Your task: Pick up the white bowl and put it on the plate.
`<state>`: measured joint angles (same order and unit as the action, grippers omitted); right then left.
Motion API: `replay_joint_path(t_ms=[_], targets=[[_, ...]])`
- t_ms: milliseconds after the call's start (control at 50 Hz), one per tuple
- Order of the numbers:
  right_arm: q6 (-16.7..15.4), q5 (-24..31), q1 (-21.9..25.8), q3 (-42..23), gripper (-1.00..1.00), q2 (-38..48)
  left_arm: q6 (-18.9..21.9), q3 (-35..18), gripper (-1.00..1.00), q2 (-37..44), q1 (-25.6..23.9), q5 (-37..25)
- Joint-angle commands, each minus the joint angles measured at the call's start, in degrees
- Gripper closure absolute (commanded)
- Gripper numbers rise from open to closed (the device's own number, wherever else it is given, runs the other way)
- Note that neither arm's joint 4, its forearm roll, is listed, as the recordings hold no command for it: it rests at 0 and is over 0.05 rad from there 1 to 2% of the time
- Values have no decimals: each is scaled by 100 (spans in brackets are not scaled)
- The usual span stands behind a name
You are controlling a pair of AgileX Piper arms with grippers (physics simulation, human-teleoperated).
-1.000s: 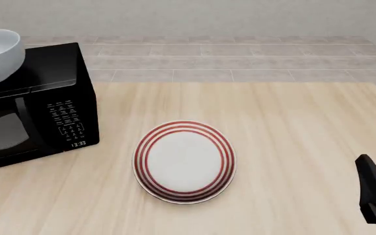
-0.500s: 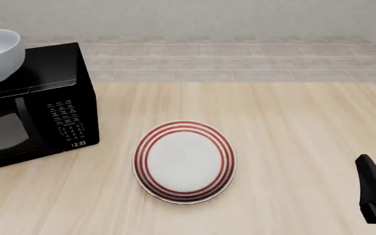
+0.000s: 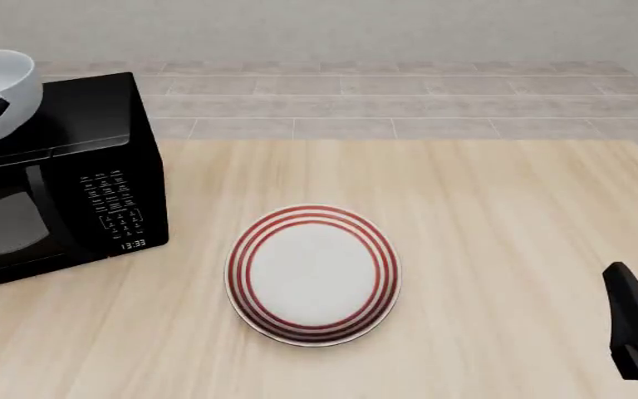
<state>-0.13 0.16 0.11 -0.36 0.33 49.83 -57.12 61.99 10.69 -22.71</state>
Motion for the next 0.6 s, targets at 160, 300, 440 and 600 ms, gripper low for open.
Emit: replay_joint_path(t_ms=[160,300,440,600], targets=[[0,0,-1,0,-100,-1,17,59,-100,162,54,148],[0,0,1,0,-100,1,-21,-45,-100,257,135,154],[-1,0,-1,0,-100,-1,-39,-11,-100,398,212,289],[0,0,-1,0,-100,0,-7,24,-100,527,294,409]])
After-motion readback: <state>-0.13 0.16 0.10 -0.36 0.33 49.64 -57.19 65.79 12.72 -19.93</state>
